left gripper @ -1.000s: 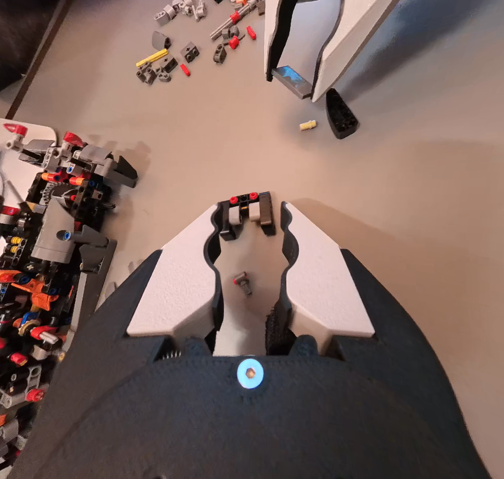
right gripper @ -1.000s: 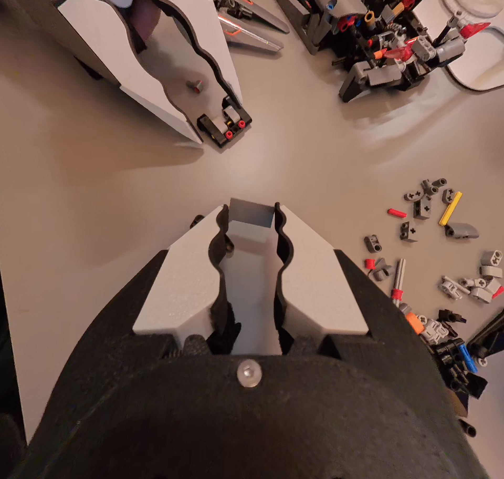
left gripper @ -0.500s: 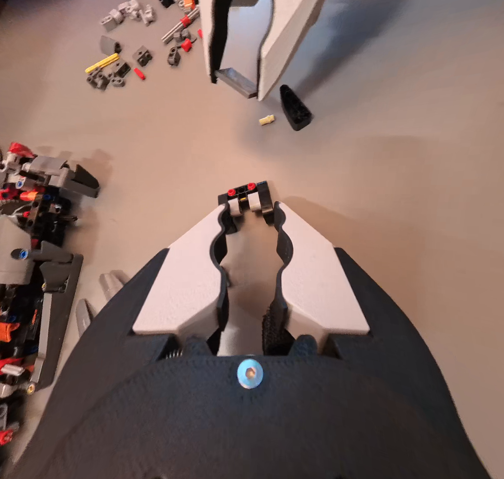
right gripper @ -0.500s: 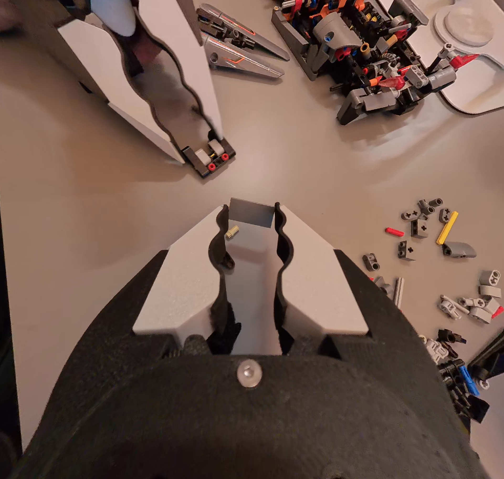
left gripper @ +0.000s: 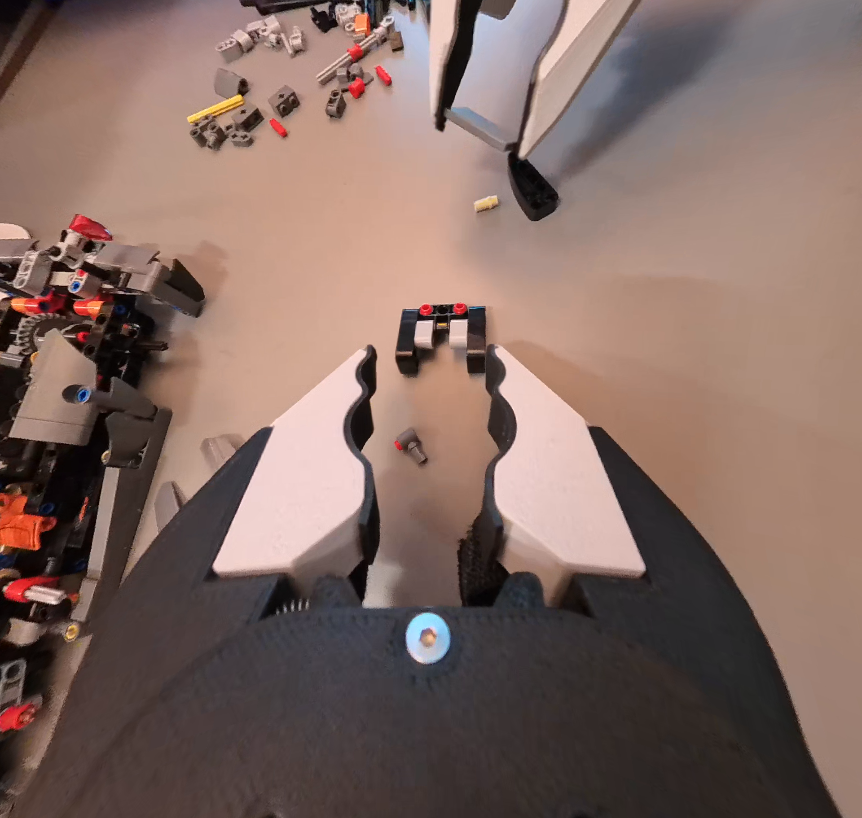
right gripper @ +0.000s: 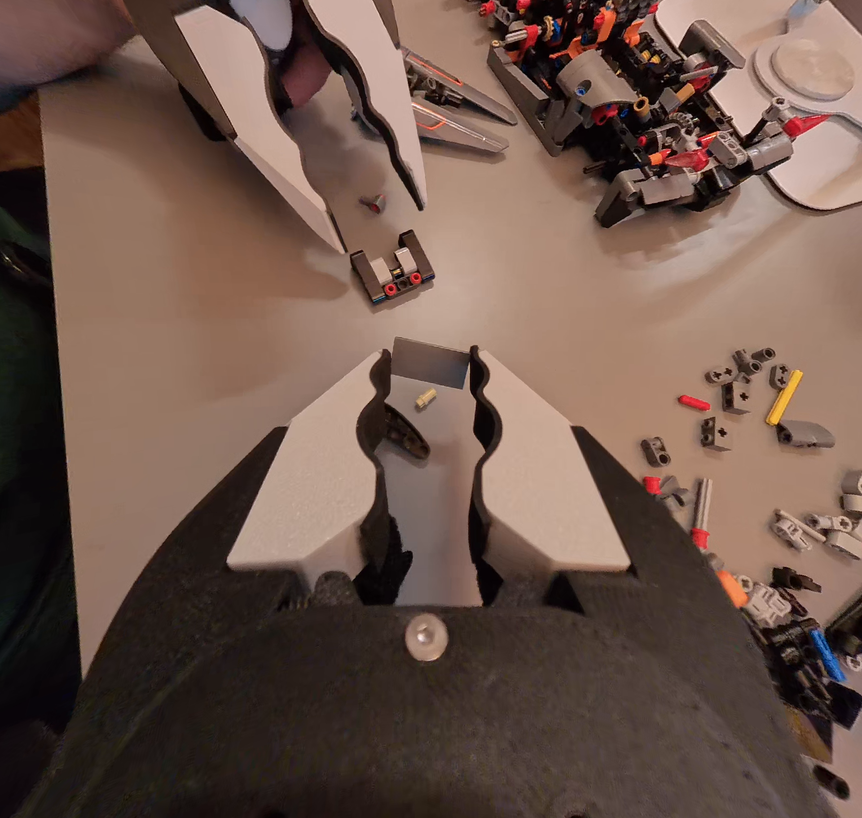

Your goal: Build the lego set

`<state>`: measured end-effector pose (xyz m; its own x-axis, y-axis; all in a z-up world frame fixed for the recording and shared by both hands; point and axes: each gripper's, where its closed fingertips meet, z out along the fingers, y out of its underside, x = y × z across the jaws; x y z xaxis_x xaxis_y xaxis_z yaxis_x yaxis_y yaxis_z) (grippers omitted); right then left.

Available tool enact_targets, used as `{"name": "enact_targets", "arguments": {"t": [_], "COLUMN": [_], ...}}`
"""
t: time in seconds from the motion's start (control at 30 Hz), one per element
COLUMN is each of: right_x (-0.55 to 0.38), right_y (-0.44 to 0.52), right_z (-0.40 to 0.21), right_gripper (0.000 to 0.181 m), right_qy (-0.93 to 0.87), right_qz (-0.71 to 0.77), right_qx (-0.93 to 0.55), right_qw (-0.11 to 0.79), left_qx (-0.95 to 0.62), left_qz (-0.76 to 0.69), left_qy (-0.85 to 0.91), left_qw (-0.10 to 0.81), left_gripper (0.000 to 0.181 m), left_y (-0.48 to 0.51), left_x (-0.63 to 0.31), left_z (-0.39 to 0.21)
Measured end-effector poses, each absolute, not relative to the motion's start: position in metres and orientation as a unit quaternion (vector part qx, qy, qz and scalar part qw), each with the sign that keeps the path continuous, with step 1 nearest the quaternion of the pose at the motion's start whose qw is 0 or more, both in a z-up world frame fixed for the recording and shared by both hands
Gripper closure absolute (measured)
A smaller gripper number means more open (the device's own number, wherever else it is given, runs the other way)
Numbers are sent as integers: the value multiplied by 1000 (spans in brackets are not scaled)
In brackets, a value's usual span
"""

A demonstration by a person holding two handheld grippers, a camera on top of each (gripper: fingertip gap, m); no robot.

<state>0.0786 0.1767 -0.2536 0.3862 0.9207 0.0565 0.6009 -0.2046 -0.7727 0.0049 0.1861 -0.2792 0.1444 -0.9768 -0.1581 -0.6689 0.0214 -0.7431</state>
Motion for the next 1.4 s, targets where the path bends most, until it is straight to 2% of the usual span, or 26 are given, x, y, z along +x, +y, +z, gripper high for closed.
{"name": "enact_targets", "arguments": {"t": [0.2, 0.47, 1.1, 1.23, 1.4], "right_x": [69, 45, 11, 11, 10], "right_y": [169, 162, 161, 164, 176], "right_z": [-255, -264, -287, -286, -258], "right_gripper": [149, 149, 149, 150, 150], "right_qy": [-524, -550, -677, -684, -664], "right_qz": [221, 245, 230, 220, 201], "right_qx": [-738, -723, -654, -647, -642], "right_qw": [364, 339, 248, 255, 326], "left_qx": [-666, -645, -639, -635, -648], "left_qz": [-190, -236, -237, -223, -252], "left_qy": [634, 647, 647, 646, 605], "left_qw": [344, 331, 341, 360, 387], "left_gripper": [143, 142, 144, 146, 149], "left_y": [183, 166, 166, 172, 182], "left_x": [9, 7, 9, 9, 10], "left_z": [-289, -279, -282, -278, -260]}}
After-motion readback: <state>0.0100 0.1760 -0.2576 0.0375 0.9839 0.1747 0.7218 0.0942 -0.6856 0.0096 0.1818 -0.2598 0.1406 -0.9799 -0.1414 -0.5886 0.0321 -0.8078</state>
